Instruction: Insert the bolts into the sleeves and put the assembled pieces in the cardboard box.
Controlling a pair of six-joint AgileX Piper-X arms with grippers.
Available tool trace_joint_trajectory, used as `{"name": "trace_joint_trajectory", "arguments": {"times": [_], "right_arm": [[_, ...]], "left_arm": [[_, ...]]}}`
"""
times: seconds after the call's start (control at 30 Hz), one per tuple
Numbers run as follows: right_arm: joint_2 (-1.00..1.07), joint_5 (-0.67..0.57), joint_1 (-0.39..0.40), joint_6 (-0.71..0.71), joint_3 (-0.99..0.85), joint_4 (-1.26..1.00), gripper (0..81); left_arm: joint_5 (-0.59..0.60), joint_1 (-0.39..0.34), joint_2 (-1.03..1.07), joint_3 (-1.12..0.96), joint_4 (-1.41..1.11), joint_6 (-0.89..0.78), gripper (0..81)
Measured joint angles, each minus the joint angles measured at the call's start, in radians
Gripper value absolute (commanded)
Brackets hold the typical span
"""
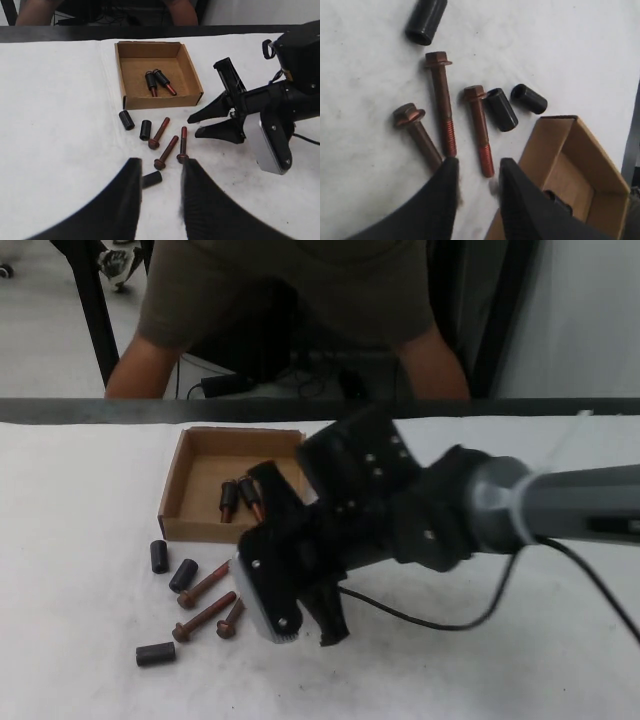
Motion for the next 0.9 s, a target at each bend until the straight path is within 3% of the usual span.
{"name": "trace_joint_trajectory", "arguments": {"times": [0.3,0.9], "right_arm": [[0.034,0.007,0.0,-0.183,-0.058,0.133,29.4],[0.085,-0.032,0.022,-0.294,-0.089,0.193,29.4]], "left_arm": [[0.0,0.0,0.002,0.058,-0.036,0.002,26.6],[0.0,0.0,0.002,0.058,-0.088,0.002,26.6]]}}
